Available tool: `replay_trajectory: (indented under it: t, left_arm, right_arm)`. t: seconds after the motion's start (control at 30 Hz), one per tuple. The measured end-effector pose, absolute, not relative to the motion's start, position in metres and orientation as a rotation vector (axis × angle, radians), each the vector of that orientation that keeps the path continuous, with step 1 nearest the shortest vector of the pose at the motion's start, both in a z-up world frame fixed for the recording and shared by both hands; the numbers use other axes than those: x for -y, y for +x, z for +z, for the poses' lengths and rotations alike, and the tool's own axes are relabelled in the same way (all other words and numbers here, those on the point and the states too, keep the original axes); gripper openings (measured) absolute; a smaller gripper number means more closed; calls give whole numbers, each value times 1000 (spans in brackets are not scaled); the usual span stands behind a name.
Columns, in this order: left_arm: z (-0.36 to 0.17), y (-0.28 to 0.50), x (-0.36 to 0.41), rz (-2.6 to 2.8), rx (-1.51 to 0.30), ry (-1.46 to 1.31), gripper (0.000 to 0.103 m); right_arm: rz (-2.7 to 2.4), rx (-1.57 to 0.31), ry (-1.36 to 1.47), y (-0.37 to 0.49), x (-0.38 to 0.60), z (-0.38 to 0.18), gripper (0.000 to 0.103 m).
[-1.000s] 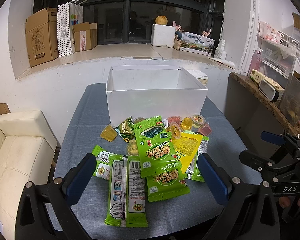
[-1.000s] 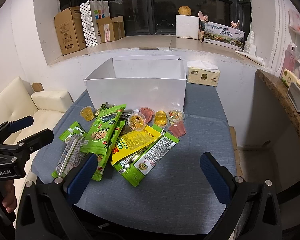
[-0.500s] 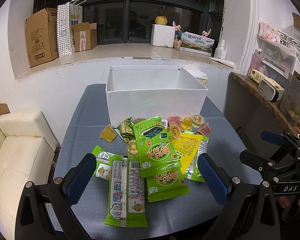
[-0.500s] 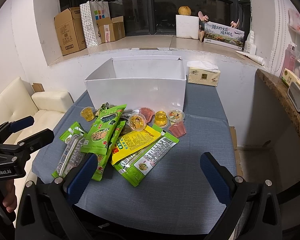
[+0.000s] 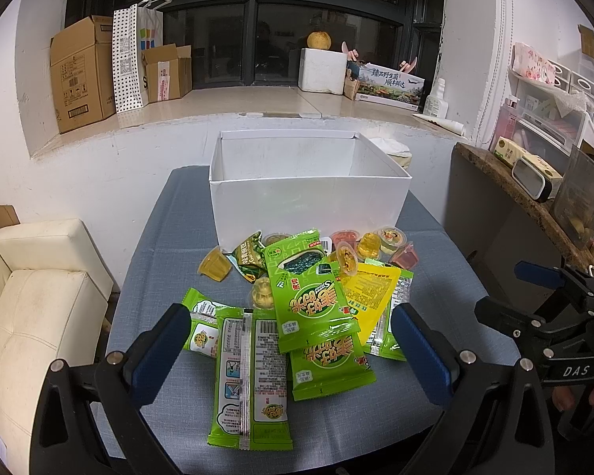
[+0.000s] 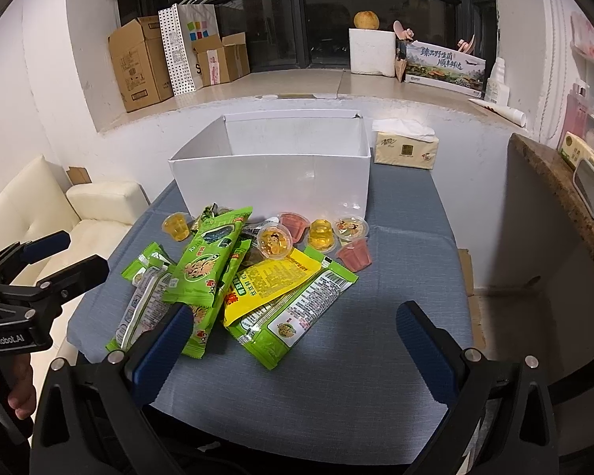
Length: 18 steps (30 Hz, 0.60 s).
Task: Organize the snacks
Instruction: 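Grasp the pink jelly cup with the right gripper while the left gripper grasps a green seaweed packet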
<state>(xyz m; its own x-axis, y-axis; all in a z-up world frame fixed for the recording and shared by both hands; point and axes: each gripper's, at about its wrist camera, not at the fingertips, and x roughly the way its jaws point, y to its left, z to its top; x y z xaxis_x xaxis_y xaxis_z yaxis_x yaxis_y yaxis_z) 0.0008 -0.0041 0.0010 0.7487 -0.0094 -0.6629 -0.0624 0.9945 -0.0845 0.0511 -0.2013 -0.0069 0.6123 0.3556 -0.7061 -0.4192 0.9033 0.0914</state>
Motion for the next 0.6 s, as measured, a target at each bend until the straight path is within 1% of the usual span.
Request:
replay_trajectory:
  t: [0.2, 0.3, 0.47, 0.6]
  left_arm:
    - [0, 2, 2, 30, -728, -109, 103]
    - [-2, 2, 2, 28, -734, -111, 103]
    - [-6, 3, 1, 29, -747, -112, 103]
    - [-9, 4, -1, 31, -755, -115, 103]
  right_arm:
    - [445, -809, -79, 68, 212, -16, 103]
    - [430, -819, -72, 94, 220, -26, 103]
    - [387, -879, -112, 154, 222, -64, 103]
    - [411, -937, -36, 194, 222, -93, 103]
